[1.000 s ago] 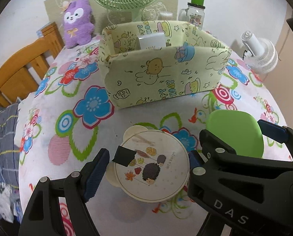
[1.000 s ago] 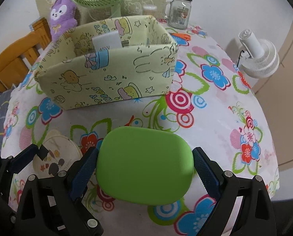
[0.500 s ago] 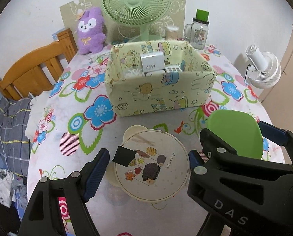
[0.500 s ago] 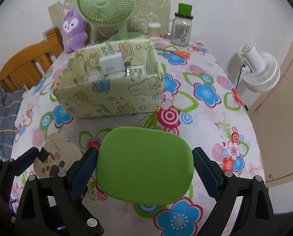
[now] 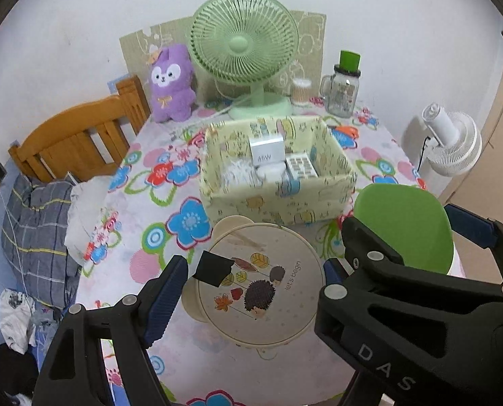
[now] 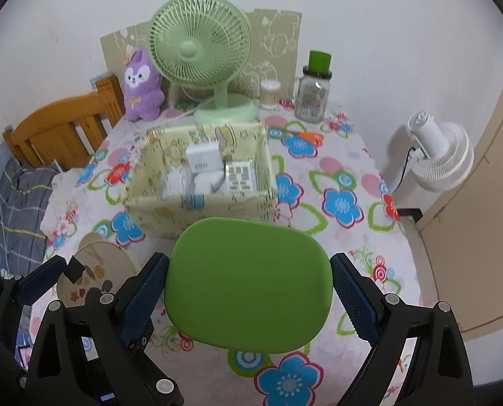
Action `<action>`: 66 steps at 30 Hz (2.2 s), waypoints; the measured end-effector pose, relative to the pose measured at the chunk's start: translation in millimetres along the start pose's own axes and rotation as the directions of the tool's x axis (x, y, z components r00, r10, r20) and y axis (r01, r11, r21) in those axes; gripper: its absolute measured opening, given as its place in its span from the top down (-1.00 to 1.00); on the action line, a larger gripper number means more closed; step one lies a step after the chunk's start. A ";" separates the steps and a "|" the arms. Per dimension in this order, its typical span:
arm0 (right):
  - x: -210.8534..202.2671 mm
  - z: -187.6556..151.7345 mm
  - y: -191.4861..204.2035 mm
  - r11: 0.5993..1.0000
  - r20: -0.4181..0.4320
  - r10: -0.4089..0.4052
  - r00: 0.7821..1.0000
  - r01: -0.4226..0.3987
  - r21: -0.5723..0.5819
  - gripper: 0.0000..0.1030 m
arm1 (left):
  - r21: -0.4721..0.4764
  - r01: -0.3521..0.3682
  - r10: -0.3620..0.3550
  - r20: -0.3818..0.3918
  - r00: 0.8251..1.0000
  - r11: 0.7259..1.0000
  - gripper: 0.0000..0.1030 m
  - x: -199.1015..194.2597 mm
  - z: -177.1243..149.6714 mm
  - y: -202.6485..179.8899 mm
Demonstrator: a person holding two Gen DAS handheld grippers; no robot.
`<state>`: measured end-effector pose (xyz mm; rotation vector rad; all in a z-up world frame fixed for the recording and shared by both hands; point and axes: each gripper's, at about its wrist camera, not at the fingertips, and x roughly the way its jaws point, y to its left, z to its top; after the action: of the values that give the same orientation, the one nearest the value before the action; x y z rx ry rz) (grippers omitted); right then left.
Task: Organize rigid objects
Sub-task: 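Lift and carry the lid with left tool while right tool carries the pad toward the basket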
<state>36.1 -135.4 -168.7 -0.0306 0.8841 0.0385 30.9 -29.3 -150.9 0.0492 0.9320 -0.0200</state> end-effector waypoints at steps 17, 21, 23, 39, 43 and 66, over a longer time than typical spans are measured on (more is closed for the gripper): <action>-7.9 40.1 -2.5 1.000 0.052 0.003 0.999 -0.004 0.024 -0.85 | -0.002 0.022 -0.022 0.062 0.998 1.000 -0.61 -4.2 39.1 2.0; -1.3 50.8 -2.7 1.000 0.051 0.003 0.999 -0.004 0.027 -0.85 | 0.002 0.034 -0.035 0.063 0.997 0.999 -0.61 3.3 50.1 0.6; 2.5 57.8 -2.3 1.000 0.051 0.002 0.999 -0.003 0.022 -0.85 | 0.003 0.036 -0.037 0.062 0.997 0.999 -0.61 7.7 56.4 0.7; 55.8 104.9 -4.7 1.000 0.039 -0.016 0.999 0.016 0.007 -0.85 | 0.011 0.039 -0.039 0.040 0.998 0.999 -0.61 61.2 101.5 -1.0; 74.4 111.0 -6.6 1.000 0.034 -0.026 0.999 0.026 0.010 -0.85 | 0.004 0.040 -0.040 0.032 0.999 0.999 -0.61 80.2 106.9 -1.4; 159.3 111.1 -10.3 0.997 -0.048 -0.067 0.997 0.068 0.022 -0.85 | -0.032 0.034 -0.036 -0.053 0.998 0.999 -0.62 161.3 110.7 -3.1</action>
<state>223.4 -137.5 -221.5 -0.0395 0.9300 -0.0355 215.6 -37.5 -214.7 0.0044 0.9867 -0.0368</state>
